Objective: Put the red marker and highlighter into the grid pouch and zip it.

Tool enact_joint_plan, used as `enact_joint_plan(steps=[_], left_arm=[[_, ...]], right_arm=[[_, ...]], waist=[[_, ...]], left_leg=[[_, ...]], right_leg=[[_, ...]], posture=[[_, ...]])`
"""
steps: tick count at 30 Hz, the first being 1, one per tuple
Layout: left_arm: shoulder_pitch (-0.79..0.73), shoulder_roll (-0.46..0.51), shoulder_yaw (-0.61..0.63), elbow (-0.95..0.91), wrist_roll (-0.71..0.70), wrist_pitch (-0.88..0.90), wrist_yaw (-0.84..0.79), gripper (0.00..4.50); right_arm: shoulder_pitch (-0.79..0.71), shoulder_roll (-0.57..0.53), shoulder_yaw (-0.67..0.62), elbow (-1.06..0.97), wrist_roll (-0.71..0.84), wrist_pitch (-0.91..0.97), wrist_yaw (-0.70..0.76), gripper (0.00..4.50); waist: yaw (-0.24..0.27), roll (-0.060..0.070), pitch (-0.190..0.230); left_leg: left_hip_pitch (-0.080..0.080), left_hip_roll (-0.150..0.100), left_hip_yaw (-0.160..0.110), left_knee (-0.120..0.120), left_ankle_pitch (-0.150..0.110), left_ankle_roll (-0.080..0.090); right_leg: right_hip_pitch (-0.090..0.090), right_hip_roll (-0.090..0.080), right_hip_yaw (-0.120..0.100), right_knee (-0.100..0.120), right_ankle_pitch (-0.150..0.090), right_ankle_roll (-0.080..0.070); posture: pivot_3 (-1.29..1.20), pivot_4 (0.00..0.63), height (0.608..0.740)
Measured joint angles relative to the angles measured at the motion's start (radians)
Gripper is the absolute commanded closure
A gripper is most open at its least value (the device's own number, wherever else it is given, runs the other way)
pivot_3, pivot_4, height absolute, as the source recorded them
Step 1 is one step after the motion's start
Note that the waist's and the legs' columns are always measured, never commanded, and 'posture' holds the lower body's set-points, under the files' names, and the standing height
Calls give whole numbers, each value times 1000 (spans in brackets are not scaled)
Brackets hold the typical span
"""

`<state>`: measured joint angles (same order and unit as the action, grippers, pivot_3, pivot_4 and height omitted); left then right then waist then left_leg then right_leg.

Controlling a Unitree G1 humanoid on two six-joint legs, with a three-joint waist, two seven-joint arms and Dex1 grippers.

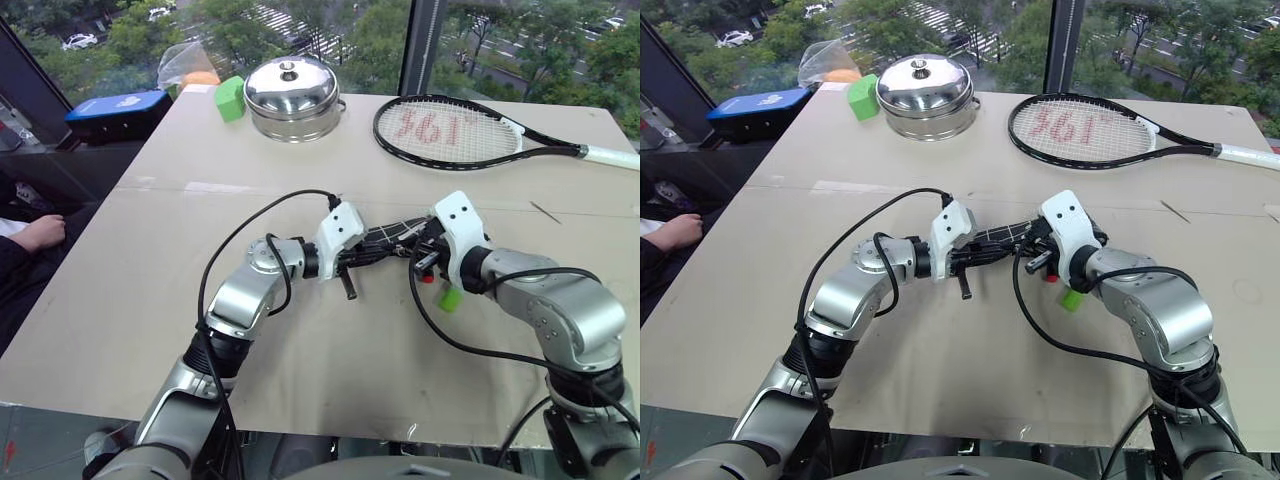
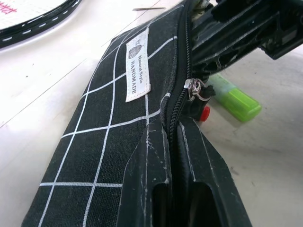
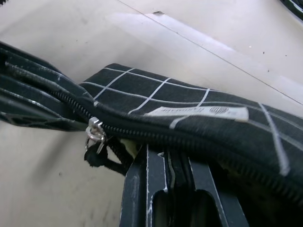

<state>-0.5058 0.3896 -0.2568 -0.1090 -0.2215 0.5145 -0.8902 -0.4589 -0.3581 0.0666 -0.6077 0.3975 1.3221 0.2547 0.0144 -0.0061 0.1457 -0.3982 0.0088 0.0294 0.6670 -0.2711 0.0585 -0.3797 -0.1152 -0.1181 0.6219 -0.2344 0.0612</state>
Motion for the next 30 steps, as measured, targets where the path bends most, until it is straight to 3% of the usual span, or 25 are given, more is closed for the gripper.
enact_joint_plan(steps=[4, 6, 10, 14, 17, 23, 24, 30], left_arm=[[0, 3, 8, 0, -8, 0, -1, 4500], [0, 4, 8, 0, -8, 0, -2, 4500], [-6, 3, 4, 6, -5, -1, -2, 4500], [-26, 7, -2, 34, 8, -2, -2, 4500], [-33, 17, -1, 43, 23, -2, -1, 4500], [-36, 27, -1, 44, 33, -2, 1, 4500], [-37, 26, -1, 44, 32, -2, 0, 4500], [-42, 34, 9, 47, 29, -8, 0, 4500]], right_arm=[[18, -17, -29, -1, -13, -19, -4, 4461], [19, -108, 59, -1, -59, -103, 22, 4461], [-55, -316, 393, 66, -279, -389, 120, 4461], [-151, -358, 584, 206, -489, -605, 191, 4461], [-189, -362, 632, 283, -595, -722, 239, 3278], [-195, -353, 614, 336, -677, -806, 309, 241], [-195, -350, 607, 335, -685, -813, 319, 67], [-103, -347, 459, 234, -651, -725, 390, 67]], waist=[[-1, 0, 0], [-3, 0, 0], [-11, 0, 0], [-19, -1, 1], [-18, -2, 2], [-15, -2, 2], [-15, -2, 2], [-2, -2, 2]], left_leg=[[0, 0, 0, 0, -1, 2], [0, 0, 0, 0, -2, 3], [1, 0, 0, 0, -2, 3], [1, 0, 0, 0, 1, -1], [1, 0, 0, 0, 2, -3], [1, 0, 0, 0, 2, -4], [1, 0, 0, 1, 3, -4], [0, 1, 0, 1, 3, -5]], right_leg=[[0, 0, 0, 0, 0, 0], [0, 0, 0, 0, 0, 0], [-1, 1, 0, 0, -3, 4], [0, 1, 0, 1, -3, 4], [0, 0, 0, 0, -1, 2], [0, 0, 0, 0, 0, 1], [0, 0, 0, 0, 0, 1], [1, 0, -1, 0, 0, 0]], posture=[[0, 150, 740], [0, 150, 740], [0, 150, 740], [0, 150, 740], [0, 150, 740], [0, 150, 740], [0, 150, 740], [0, 150, 740]])
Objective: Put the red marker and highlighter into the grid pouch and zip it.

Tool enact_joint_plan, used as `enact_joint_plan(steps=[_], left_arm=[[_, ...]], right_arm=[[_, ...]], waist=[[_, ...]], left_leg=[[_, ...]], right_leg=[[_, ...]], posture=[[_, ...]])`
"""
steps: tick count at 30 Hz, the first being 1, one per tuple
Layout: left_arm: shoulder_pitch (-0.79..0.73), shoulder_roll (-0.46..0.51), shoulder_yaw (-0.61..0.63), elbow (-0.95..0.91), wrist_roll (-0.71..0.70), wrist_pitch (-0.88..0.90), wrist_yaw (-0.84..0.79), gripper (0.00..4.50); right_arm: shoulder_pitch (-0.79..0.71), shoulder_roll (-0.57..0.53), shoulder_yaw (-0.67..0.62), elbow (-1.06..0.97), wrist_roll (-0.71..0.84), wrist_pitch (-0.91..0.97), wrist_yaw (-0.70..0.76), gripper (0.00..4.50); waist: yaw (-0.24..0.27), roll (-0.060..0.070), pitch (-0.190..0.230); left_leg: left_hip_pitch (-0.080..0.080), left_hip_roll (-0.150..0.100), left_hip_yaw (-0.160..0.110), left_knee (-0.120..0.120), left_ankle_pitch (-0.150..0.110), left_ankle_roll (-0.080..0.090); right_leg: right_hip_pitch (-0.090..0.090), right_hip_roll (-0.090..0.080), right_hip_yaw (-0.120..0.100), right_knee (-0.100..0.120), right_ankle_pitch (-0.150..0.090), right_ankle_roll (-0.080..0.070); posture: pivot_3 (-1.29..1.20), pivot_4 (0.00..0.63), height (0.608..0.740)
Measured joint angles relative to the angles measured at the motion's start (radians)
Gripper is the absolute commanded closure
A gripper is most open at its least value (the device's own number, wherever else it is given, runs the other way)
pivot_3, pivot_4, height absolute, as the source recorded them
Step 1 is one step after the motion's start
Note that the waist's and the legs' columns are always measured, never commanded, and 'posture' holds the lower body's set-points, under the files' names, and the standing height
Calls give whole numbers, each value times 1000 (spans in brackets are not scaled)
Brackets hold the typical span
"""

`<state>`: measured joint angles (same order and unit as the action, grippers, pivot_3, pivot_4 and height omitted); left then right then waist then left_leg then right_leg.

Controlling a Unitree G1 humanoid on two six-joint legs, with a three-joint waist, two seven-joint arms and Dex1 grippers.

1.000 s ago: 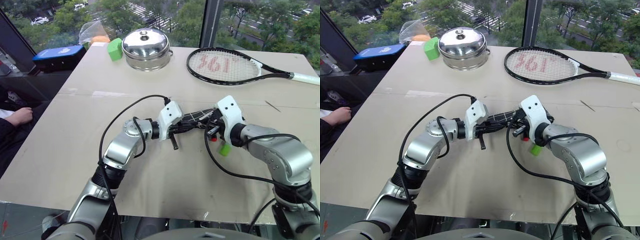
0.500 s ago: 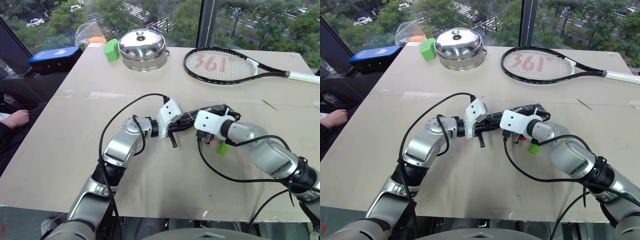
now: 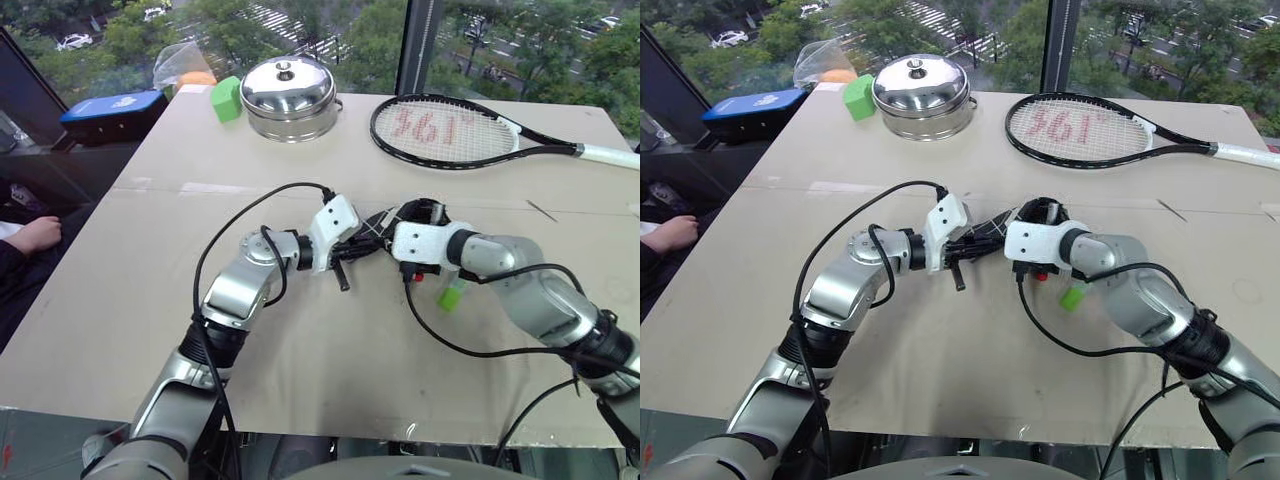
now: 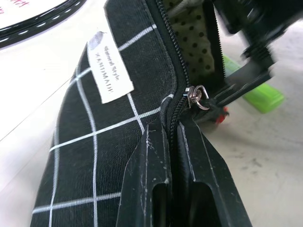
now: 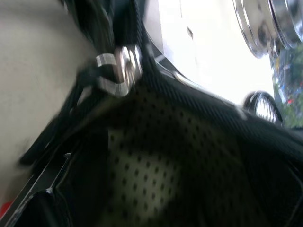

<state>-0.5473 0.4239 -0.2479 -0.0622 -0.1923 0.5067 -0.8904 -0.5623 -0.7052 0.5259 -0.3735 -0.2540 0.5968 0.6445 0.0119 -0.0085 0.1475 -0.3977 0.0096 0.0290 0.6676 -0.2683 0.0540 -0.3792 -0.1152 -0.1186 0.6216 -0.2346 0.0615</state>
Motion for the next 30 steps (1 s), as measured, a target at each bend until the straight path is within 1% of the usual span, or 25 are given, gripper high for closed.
enact_joint_plan(steps=[2, 3, 5, 7, 9, 12, 14, 16, 18, 19, 20, 22, 26, 28, 30], left_arm=[[-5, 5, 6, 7, 0, -4, 0, 4500], [-6, 10, 12, 15, 0, -5, 0, 4500], [-15, 19, 35, 54, -3, -9, 2, 4500], [-33, 24, 67, 96, -9, -11, 2, 4500], [-40, 24, 91, 99, -19, -12, 0, 4500], [-43, 25, 107, 110, -37, -14, -5, 4500], [-47, 26, 110, 114, -38, -14, -9, 4500], [-53, 28, 111, 115, -38, -15, -10, 4500], [-55, 38, 118, 115, -38, -17, -10, 4500], [-56, 38, 118, 115, -38, -17, -9, 4500], [-56, 38, 119, 115, -38, -17, -9, 4500], [-56, 40, 119, 114, -38, -17, -7, 4500], [-55, 40, 119, 111, -38, -17, 0, 4500], [-49, 40, 119, 109, -38, -18, 1, 4500], [-40, 41, 120, 109, -38, -20, 2, 4500]], right_arm=[[53, 19, -95, -83, 61, 101, 28, 67], [80, 48, -161, -132, 105, 182, 37, 67], [139, 201, -361, -286, 216, 427, 54, 67], [155, 334, -500, -434, 296, 669, 51, 67], [161, 383, -530, -478, 318, 796, 19, 67], [186, 509, -527, -441, 295, 911, -116, 67], [186, 565, -503, -379, 265, 932, -212, 67], [186, 598, -490, -324, 244, 929, -281, 67], [171, 659, -485, -207, 213, 898, -372, 67], [167, 674, -485, -173, 205, 888, -395, 67], [164, 663, -456, -123, 192, 867, -427, 584], [152, 652, -421, -86, 185, 828, -453, 1265], [154, 649, -367, -61, 189, 776, -470, 3227], [155, 618, -355, -63, 188, 767, -480, 4180], [155, 580, -356, -76, 187, 778, -482, 4260]], waist=[[4, 0, 0], [4, 0, 0], [4, 0, 0], [2, 0, 0], [2, 0, 0], [1, 0, 0], [0, 0, 0], [-1, 0, 0], [-2, 0, 0], [-2, 0, 0], [-3, 1, 0], [-4, 0, 0], [-4, 0, 0], [0, 0, 0], [3, 1, 0]], left_leg=[[0, 0, -1, 0, 0, 0], [0, 0, -1, 0, 0, 0], [0, 1, -3, 1, 0, 0], [0, 1, -4, 0, 0, 0], [0, 1, -4, 0, -1, 1], [0, 0, -4, 0, 0, 0], [0, 0, -3, 0, 0, -1], [0, -1, -3, 0, 1, -1], [0, -1, -3, -1, 1, -2], [0, -1, -3, -1, 1, -2], [0, -1, -3, -1, 1, -2], [1, -1, -3, -1, 1, -2], [2, -1, -3, 0, 2, -2], [2, -2, -4, 0, 2, -2], [1, -3, -5, 1, 2, -2]], right_leg=[[1, 0, -1, 0, 0, 0], [1, 0, -1, 0, 0, 0], [1, 0, -3, 0, 0, 0], [1, 1, -2, 2, 0, 0], [1, 1, -3, 2, 0, -1], [0, 0, -2, 3, 0, -1], [-1, 1, -2, 4, 0, -1], [-1, 1, -1, 4, 0, -1], [-1, 1, -1, 4, 0, -1], [-1, 1, -1, 4, 0, -1], [-1, 1, -1, 4, 0, -1], [0, 1, -1, 4, 0, -1], [0, 1, -1, 4, 0, 0], [0, 1, 1, 4, 0, 0], [0, 1, 2, 4, 0, 0]], posture=[[0, 150, 740], [0, 150, 740], [0, 150, 740], [0, 150, 740], [0, 150, 740], [0, 150, 740], [0, 150, 740], [0, 150, 740], [0, 150, 740], [0, 150, 740], [0, 150, 740], [0, 150, 740], [0, 150, 740], [0, 150, 740], [0, 150, 740]])
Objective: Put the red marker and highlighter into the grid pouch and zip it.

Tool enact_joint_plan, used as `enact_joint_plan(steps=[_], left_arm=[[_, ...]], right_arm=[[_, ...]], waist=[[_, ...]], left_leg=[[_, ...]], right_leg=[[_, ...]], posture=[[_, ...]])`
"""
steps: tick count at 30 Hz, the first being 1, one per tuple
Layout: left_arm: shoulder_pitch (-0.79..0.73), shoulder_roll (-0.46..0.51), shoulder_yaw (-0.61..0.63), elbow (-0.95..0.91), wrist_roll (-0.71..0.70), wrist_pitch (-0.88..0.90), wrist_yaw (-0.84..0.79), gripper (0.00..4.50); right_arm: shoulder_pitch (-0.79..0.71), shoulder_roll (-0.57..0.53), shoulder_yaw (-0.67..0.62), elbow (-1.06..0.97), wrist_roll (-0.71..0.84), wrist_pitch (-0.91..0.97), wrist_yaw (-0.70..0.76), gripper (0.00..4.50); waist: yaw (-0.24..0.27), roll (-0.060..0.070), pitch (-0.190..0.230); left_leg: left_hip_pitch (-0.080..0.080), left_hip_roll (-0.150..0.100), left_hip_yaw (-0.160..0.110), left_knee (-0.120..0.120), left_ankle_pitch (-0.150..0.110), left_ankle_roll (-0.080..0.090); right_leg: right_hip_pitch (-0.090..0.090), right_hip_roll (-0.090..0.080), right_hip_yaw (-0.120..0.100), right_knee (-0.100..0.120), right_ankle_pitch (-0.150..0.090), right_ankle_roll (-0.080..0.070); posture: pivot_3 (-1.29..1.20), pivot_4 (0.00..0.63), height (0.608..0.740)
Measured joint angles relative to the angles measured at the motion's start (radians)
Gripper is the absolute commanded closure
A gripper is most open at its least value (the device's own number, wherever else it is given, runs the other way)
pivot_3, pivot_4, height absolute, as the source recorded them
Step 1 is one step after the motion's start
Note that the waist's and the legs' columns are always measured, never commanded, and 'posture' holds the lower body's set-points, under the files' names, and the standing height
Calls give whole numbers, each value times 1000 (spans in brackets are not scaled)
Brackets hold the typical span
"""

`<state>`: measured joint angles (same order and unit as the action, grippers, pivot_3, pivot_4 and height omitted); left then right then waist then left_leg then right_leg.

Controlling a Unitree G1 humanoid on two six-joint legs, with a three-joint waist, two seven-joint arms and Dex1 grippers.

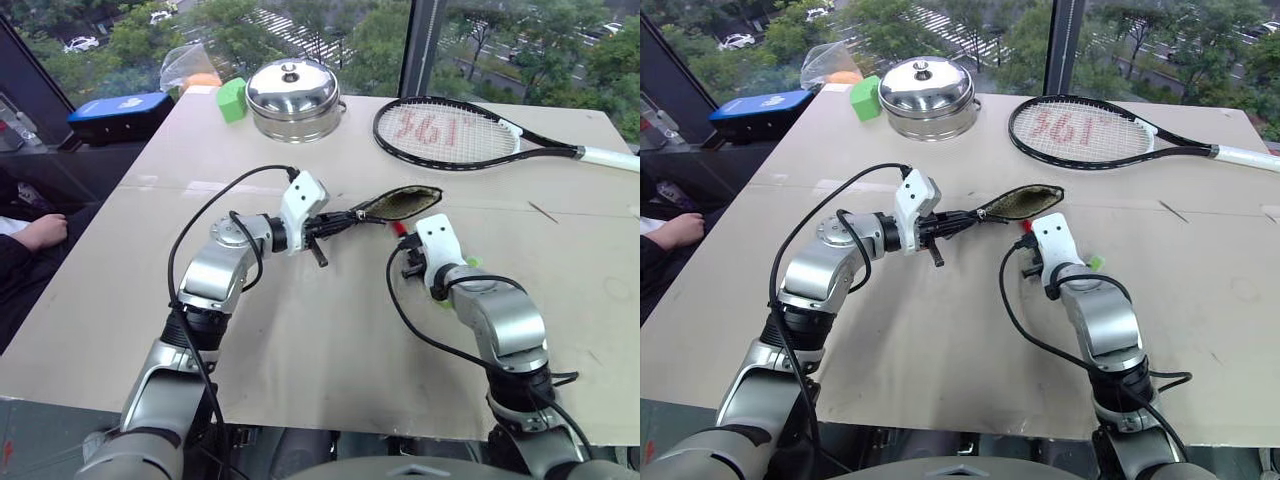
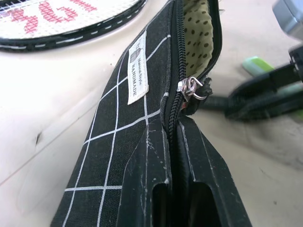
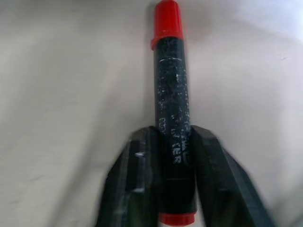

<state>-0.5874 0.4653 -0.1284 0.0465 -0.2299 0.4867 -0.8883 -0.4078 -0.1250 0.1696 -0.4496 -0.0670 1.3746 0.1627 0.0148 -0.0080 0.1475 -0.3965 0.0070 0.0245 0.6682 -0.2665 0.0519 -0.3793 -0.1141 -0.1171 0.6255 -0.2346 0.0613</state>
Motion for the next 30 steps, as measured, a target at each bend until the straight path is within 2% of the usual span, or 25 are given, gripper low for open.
enact_joint_plan(steps=[6, 9, 11, 15, 22, 27, 28, 30], left_arm=[[1, -3, 1, 5, 3, -14, 20, 4500], [-5, -7, 0, 7, 4, -18, 19, 4500], [-9, -7, -2, 12, 8, -20, 17, 4500], [-11, -6, -13, 13, 12, -34, 2, 4500], [-4, 3, -58, 3, 16, -73, -39, 4500], [33, 7, -85, -49, 17, -93, -59, 4500], [41, 8, -86, -61, 18, -94, -60, 4500], [53, 8, -96, -81, 22, -97, -62, 4500]], right_arm=[[-31, -277, -16, -186, 54, 146, 87, 4260], [-81, -527, -11, -339, 162, 197, 222, 4260], [-116, -665, -11, -403, 226, 205, 302, 4260], [-186, -831, 72, -420, 281, 136, 385, 4260], [-342, -865, 328, -257, 235, -103, 438, 4260], [-494, -783, 568, -26, 82, -357, 528, 4260], [-504, -759, 593, 21, 57, -406, 543, 3183], [-515, -722, 612, 115, 18, -501, 578, 2332]], waist=[[-3, 1, 1], [-4, 1, 1], [-5, 0, 1], [-7, -1, 2], [-9, -2, 3], [-19, -2, 4], [-20, -2, 4], [-18, -3, 4]], left_leg=[[-2, 0, 0, -3, 0, 0], [-2, 1, -1, -5, -1, 0], [-1, 2, -2, -5, -3, 4], [-1, 3, -1, -4, -3, 5], [-2, 3, -1, -4, -1, 0], [-2, 3, -1, -4, 0, 0], [-2, 3, -1, -3, 0, 0], [-2, 3, -1, -3, 0, 0]], right_leg=[[-1, 2, 1, -2, 0, -1], [-1, 4, 1, -5, 0, -1], [0, 5, 0, -6, 0, -1], [0, 4, 1, -6, -1, 0], [-1, 4, 2, -6, 0, -1], [0, 4, 2, -6, 0, -1], [-1, 4, 2, -6, 0, -1], [0, 4, 2, -5, 0, -1]], posture=[[0, 150, 740], [0, 150, 740], [0, 150, 740], [0, 150, 740], [0, 150, 740], [0, 150, 740], [0, 150, 740], [0, 150, 740]])
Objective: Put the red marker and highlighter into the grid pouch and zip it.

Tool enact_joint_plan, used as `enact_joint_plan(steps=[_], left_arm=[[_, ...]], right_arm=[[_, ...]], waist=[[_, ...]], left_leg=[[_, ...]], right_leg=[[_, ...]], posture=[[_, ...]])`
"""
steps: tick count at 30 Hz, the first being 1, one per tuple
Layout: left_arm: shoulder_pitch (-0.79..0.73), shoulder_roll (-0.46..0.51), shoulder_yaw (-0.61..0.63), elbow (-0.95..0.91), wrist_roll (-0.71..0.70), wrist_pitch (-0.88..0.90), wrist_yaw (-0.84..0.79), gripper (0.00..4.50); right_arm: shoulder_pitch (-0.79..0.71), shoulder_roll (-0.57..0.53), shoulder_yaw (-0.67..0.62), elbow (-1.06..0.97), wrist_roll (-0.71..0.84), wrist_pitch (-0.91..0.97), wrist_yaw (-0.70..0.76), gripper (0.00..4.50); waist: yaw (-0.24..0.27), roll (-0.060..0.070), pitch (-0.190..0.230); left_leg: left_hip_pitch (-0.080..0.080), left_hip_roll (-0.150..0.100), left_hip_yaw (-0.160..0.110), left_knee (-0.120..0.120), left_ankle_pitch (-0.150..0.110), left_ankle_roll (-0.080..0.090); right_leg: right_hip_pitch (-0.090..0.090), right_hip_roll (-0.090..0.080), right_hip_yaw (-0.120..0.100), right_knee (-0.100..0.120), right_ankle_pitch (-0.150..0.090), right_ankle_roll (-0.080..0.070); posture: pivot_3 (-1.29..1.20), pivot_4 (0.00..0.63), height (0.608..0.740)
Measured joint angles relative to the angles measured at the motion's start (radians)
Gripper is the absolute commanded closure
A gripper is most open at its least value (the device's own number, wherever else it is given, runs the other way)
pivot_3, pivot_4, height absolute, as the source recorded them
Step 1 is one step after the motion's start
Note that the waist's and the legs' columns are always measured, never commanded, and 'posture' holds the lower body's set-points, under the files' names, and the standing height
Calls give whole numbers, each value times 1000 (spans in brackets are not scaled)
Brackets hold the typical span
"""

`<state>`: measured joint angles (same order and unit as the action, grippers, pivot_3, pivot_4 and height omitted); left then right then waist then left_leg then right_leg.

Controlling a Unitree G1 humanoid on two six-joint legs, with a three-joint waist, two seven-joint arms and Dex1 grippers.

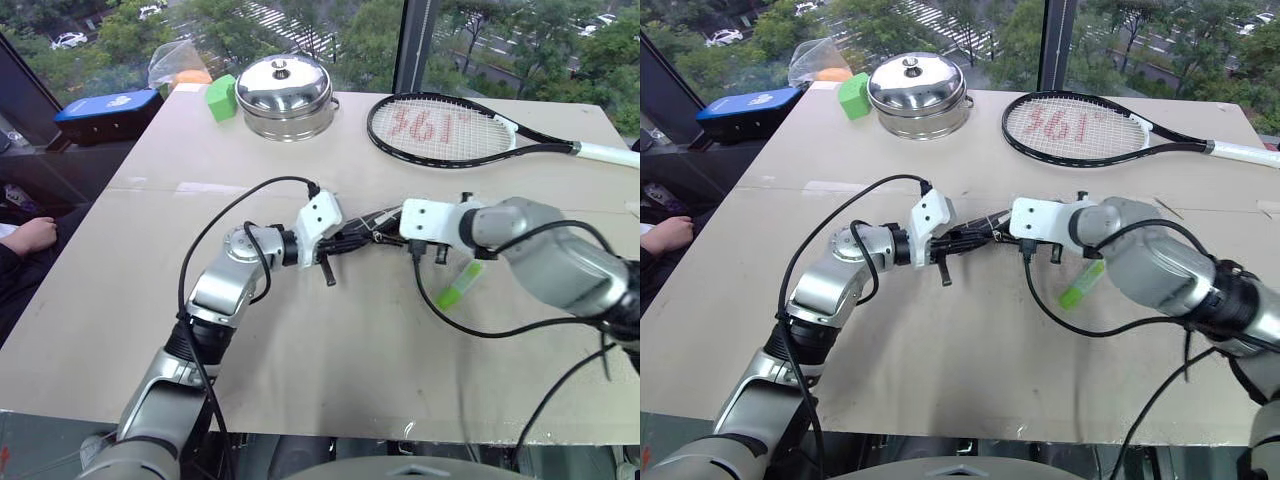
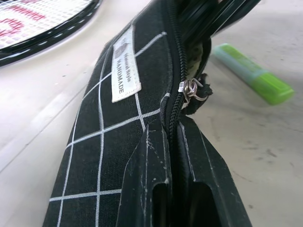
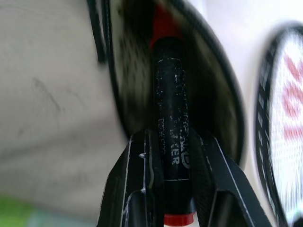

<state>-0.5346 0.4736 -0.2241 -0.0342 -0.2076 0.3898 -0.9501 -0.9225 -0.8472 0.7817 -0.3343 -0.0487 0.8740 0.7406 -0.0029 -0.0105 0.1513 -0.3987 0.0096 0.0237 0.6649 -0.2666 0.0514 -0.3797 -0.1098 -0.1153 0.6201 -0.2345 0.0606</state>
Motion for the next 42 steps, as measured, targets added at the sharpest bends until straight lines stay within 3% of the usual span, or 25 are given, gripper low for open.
enact_joint_plan(steps=[3, 6, 9, 10, 13, 15, 19, 20, 23, 29, 42], left_arm=[[14, 0, -3, -14, 1, -2, 7, 4500], [17, 4, 1, -18, 7, -6, 23, 4500], [24, 10, 20, -2, 14, -3, 46, 4500], [21, 11, 24, 13, 21, -3, 58, 4500], [7, -1, 21, 46, 29, -6, 65, 4500], [-6, -4, 22, 81, 36, -16, 72, 4500], [-26, -13, 18, 126, 51, -38, 72, 4500], [-38, -22, 16, 134, 55, -48, 70, 4500], [-41, -19, 17, 156, 61, -69, 58, 4500], [-44, -17, 14, 164, 68, -74, 54, 4500], [-8, -6, 18, 136, 68, -63, 64, 4500]], right_arm=[[28, 38, -73, 26, 9, -13, 10, 787], [114, 47, -295, -91, 125, 159, 38, 787], [245, 89, -597, -281, 217, 434, 46, 787], [290, 169, -710, -359, 218, 555, 22, 787], [417, 383, -859, -491, 158, 695, -131, 787], [543, 582, -877, -527, 52, 734, -336, 787], [606, 892, -834, -556, -120, 734, -631, 787], [607, 936, -790, -550, -157, 734, -704, 787], [541, 1012, -852, -509, -257, 734, -816, 787], [540, 1020, -909, -403, -364, 734, -877, 787], [542, 1020, -943, -404, -325, 734, -670, 787]], waist=[[4, 0, 0], [18, 0, 0], [25, -1, -1], [25, -2, -1], [22, -4, -3], [19, 0, -2], [12, 2, -1], [12, 3, -1], [15, 3, -1], [10, 1, -2], [-8, 2, -2]], left_leg=[[0, 0, 0, 1, 0, 0], [-1, 1, -1, 2, 0, 0], [-1, 1, -3, 2, 0, 0], [-1, 1, -3, 2, 0, 0], [0, 1, -3, 1, -2, 3], [0, 0, -2, 1, 0, -1], [1, 1, 0, 0, 2, -4], [1, 1, 0, 0, 3, -5], [2, 0, 0, 0, 3, -5], [2, 0, 0, -2, 3, -5], [2, 1, 0, -4, 3, -4]], right_leg=[[0, 0, 0, 0, 0, 0], [1, 0, -2, 0, 0, 0], [3, -1, -3, -1, 0, -1], [2, -1, -3, 0, 0, -1], [1, -1, -3, 2, 0, -1], [-1, -1, -1, 5, 0, -1], [-3, 2, 2, 6, 0, -1], [-3, 3, 2, 6, 1, -1], [-3, 3, 4, 6, 1, -1], [-3, 5, 5, 5, 1, -2], [-3, 5, 5, 5, 1, -2]], posture=[[0, 150, 740], [0, 150, 740], [0, 150, 740], [0, 150, 740], [0, 150, 740], [0, 150, 740], [0, 150, 740], [0, 150, 740], [0, 150, 740], [0, 150, 740], [0, 150, 740]])
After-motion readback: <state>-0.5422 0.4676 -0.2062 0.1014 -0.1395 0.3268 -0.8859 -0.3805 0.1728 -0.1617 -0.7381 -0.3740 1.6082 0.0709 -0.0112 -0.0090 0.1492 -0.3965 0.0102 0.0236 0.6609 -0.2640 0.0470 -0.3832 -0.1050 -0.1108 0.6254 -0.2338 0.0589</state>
